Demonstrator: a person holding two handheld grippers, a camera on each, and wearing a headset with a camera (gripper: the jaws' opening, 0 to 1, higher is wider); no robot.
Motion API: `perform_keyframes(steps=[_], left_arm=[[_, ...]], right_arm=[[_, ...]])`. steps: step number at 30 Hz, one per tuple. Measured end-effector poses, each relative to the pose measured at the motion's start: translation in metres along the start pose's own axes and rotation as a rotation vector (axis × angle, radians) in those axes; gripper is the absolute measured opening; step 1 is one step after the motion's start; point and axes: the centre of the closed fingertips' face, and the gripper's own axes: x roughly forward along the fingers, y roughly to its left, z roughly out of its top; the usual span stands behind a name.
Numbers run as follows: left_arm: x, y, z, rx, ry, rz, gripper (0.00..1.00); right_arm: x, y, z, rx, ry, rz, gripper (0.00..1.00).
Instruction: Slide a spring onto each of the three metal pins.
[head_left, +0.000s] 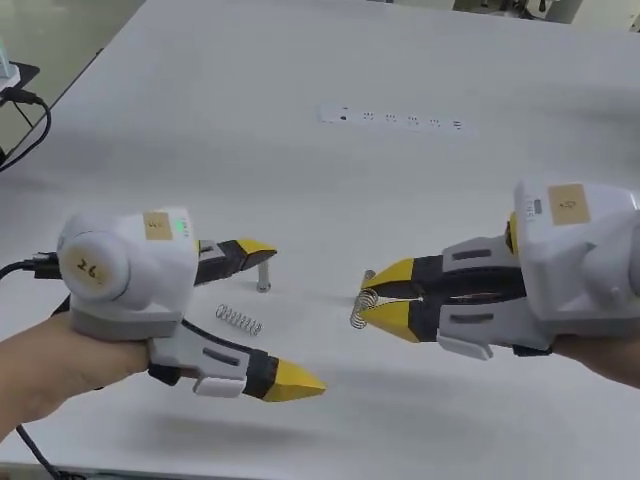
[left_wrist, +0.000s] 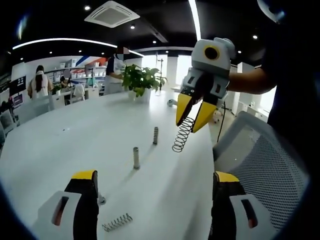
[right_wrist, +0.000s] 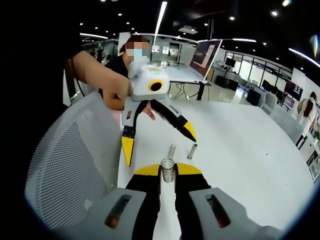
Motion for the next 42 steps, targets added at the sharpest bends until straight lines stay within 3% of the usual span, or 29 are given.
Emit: perform_keyframes(steps=[12,28,42], left_arm=[[-0.015,0.019,-0.008,-0.031,-0.003,0.072,0.98],[-0.027,0.028,-0.018,-0.061,0.006,0.113,0.98],[-0.037,0.037,-0.019,-0.079,-0.005,0.147,0.98]], right_arm=[[-0.001,-0.006,-0.006,0.001,0.005,-0.025,0.07],[-0.003,-0.02,-0.024,0.062,0.027,-0.057,0.07],[-0.001,-0.05,-0.029,0.088,0.038,-0.119,0.07]])
